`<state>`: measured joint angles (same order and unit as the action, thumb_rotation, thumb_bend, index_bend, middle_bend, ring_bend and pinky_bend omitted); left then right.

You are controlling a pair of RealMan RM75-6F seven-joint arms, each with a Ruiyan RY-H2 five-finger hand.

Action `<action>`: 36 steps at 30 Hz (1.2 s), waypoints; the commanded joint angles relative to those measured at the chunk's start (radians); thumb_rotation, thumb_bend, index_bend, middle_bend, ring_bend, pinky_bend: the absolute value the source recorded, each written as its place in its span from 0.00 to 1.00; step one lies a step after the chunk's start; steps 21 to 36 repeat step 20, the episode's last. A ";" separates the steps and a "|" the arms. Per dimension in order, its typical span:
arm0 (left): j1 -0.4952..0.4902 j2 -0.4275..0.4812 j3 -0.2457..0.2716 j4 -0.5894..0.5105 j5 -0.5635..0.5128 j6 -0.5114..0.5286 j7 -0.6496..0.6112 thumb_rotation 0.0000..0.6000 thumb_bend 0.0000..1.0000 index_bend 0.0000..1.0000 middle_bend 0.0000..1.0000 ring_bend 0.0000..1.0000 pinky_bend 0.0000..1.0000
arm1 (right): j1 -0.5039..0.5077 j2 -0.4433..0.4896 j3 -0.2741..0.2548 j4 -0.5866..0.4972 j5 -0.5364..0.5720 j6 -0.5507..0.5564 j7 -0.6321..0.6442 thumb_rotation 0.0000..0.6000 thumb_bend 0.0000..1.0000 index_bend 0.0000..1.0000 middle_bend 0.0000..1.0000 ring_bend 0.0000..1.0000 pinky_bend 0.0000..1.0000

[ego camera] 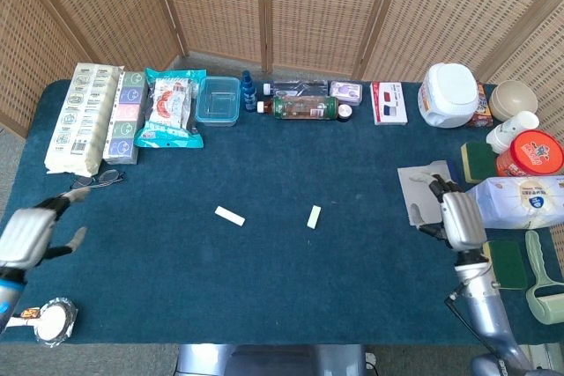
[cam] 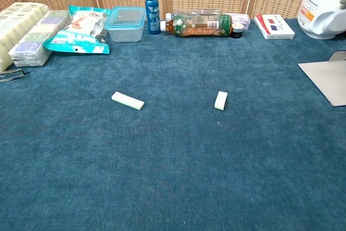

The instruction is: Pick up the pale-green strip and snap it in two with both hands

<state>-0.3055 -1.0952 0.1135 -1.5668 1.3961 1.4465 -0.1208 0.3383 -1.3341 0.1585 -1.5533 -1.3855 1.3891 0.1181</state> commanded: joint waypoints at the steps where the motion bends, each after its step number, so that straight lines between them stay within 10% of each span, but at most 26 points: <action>1: 0.107 -0.051 0.015 0.073 0.023 0.125 -0.024 0.92 0.38 0.17 0.29 0.31 0.49 | -0.061 0.032 -0.039 -0.051 -0.003 0.062 -0.109 1.00 0.48 0.29 0.30 0.24 0.33; 36: 0.256 -0.098 -0.017 0.154 0.106 0.229 -0.103 0.94 0.37 0.17 0.29 0.31 0.49 | -0.196 0.068 -0.093 -0.141 -0.041 0.167 -0.199 1.00 0.47 0.30 0.30 0.23 0.33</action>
